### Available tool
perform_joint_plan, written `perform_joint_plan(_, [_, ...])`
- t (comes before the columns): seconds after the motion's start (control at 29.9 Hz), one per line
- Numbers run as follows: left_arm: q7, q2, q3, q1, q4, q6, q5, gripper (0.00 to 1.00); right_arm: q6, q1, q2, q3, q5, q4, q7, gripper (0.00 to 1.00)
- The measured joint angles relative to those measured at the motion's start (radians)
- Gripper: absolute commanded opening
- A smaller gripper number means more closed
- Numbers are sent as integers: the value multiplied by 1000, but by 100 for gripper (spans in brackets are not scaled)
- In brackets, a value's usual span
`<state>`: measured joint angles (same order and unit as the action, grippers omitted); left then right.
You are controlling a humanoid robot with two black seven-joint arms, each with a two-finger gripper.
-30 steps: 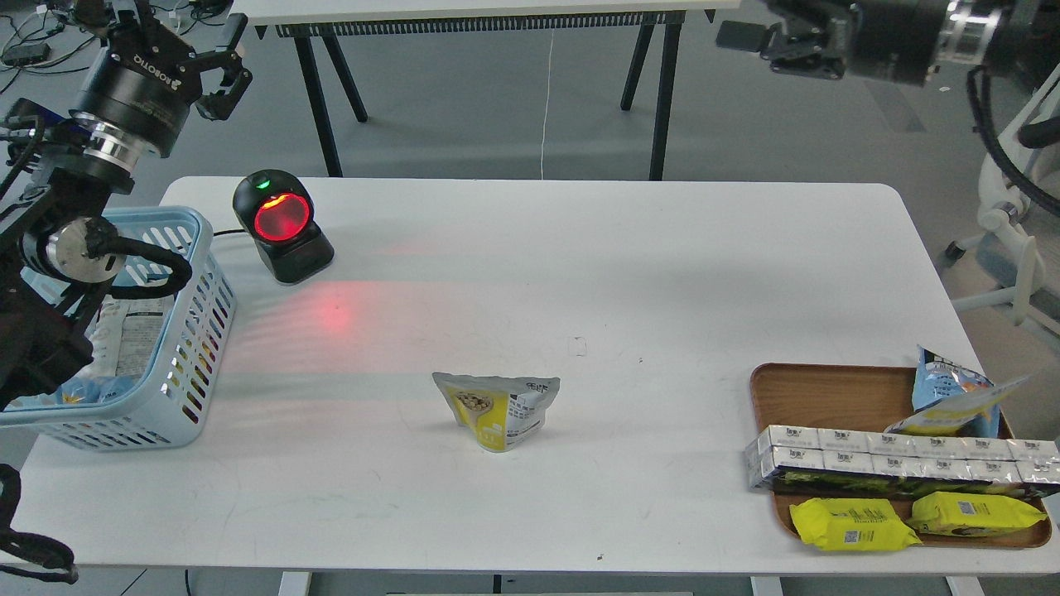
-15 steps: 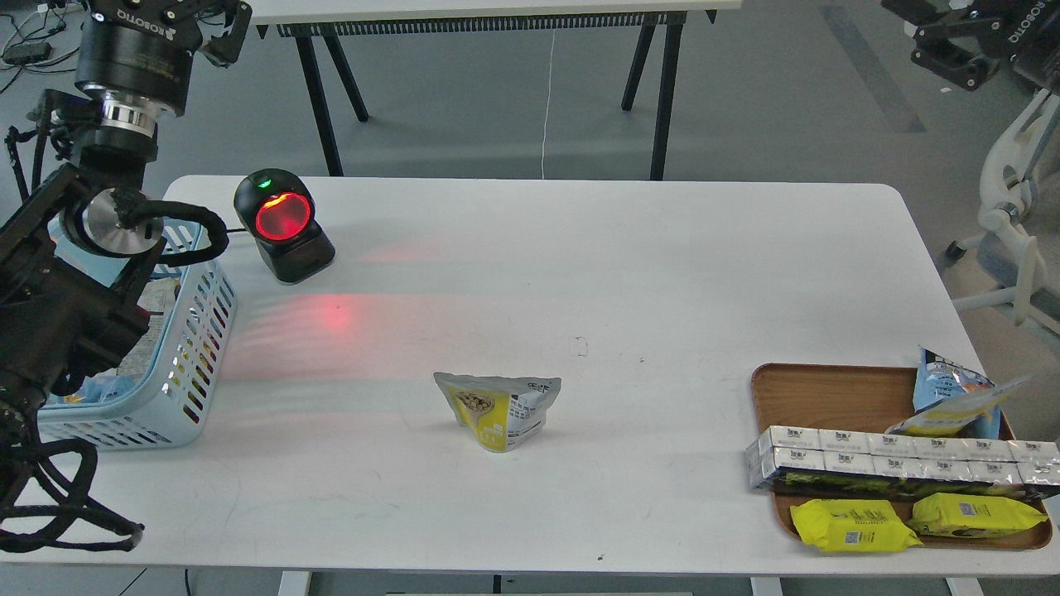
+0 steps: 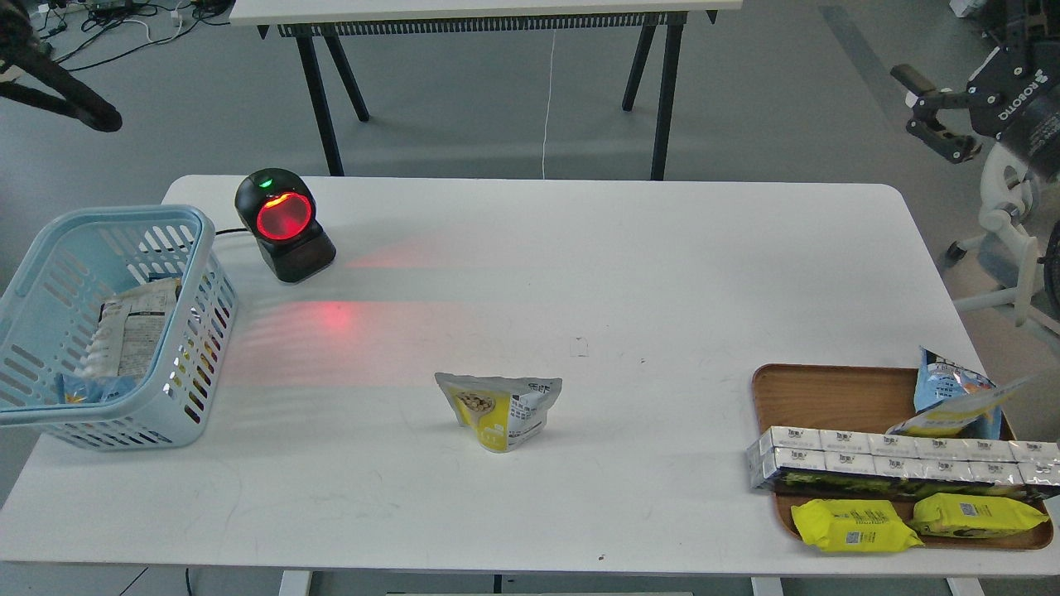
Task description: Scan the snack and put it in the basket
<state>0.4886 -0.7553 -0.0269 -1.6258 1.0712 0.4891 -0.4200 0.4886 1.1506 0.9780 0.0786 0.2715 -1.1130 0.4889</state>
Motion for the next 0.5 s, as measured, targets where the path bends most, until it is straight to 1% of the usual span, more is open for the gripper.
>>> perform_joint_plan(0.1, [0, 23, -188, -187, 125, 0, -191, 100, 0, -40, -16, 1, 6, -3, 0, 97])
perform_joint_plan(0.2, [0, 78, -353, -323, 243, 0, -357, 100, 0, -57, -20, 1, 8, -4, 0, 97])
perform_joint_plan(0.27, [0, 119, -471, -401, 344, 0, -479, 99, 0, -61, -22, 1, 8, -4, 0, 97])
perform_joint_plan(0.37, [0, 177, -623, -471, 462, 0, -647, 98, 0, -63, -24, 1, 8, -4, 0, 97])
perform_joint_plan(0.43, [0, 214, -695, -493, 499, 0, -730, 98, 0, -63, -25, 1, 8, -3, 0, 97])
perform_joint_plan(0.5, [0, 250, -739, -497, 510, 0, -783, 98, 0, -65, -25, 0, 8, -3, 0, 97])
